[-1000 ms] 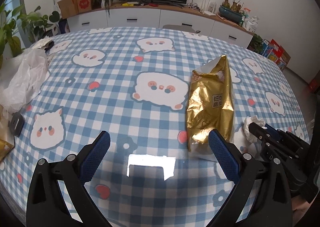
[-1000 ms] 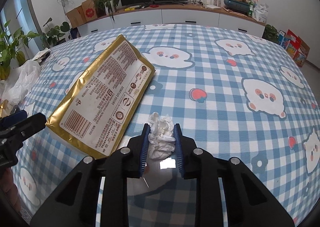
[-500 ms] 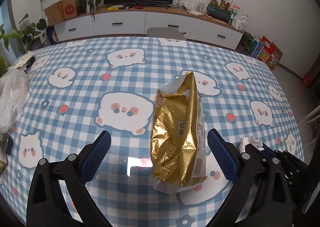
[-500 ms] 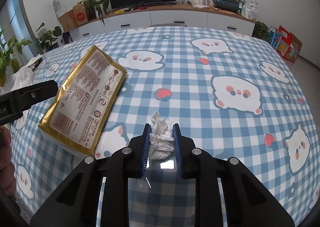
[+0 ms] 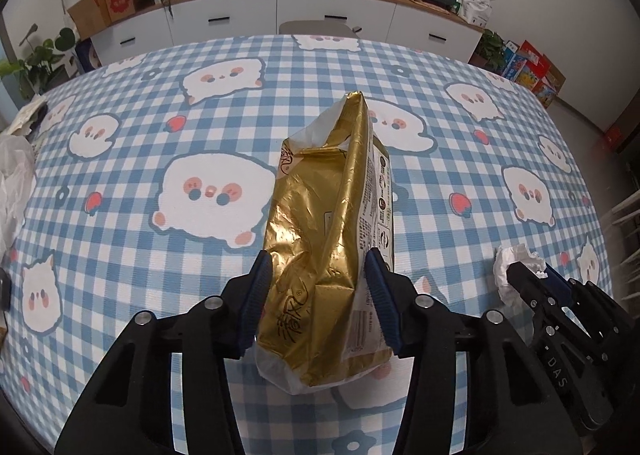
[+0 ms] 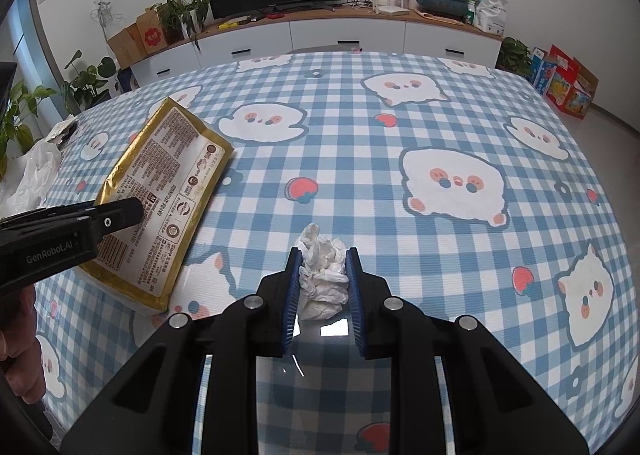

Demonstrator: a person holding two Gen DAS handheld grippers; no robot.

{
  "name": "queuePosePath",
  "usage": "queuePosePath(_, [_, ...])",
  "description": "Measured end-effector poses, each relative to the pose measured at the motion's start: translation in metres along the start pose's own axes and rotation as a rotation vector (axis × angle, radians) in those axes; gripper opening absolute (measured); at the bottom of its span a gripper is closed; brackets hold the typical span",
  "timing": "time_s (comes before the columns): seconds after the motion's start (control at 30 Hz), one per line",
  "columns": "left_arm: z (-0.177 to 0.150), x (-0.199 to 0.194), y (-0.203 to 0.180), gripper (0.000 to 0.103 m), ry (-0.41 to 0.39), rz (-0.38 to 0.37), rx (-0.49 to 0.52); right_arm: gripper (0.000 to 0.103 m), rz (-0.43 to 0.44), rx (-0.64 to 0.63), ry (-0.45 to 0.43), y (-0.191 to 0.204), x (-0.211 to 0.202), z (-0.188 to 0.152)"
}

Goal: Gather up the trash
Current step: 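Grasp the gold foil snack bag with the left tool while the right tool grasps the white tissue, then carry the gold foil bag and white tissue over the trash bin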

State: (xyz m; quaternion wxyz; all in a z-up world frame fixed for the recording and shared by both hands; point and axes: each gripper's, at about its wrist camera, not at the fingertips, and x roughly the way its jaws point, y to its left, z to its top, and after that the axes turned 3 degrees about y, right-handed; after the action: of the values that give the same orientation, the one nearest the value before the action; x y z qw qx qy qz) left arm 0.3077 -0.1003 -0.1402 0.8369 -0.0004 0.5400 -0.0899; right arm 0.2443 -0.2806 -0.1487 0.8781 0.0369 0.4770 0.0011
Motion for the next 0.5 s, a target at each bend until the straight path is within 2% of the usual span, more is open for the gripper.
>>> queuePosePath(0.13, [-0.0008,0.0024,0.0013,0.034,0.011,0.003,-0.006,0.021,0.000,-0.001,0.000,0.0000,0.0002,0.0002])
queuePosePath(0.23, [-0.0019,0.0030,0.0010,0.016,0.021,-0.021,-0.003,0.021,0.000,-0.001,-0.001,-0.0001,0.0001,0.0002])
queuePosePath(0.33, [-0.0032,0.0009,-0.0018,0.011,0.017,-0.025,0.014,0.021,0.000,-0.001,-0.003,0.0011,-0.0005,0.0009])
queuePosePath(0.5, [-0.0081,-0.0067,-0.0030,0.007,0.007,-0.020,0.023,0.021,0.004,-0.003,-0.007,0.0038,-0.0042,0.0015])
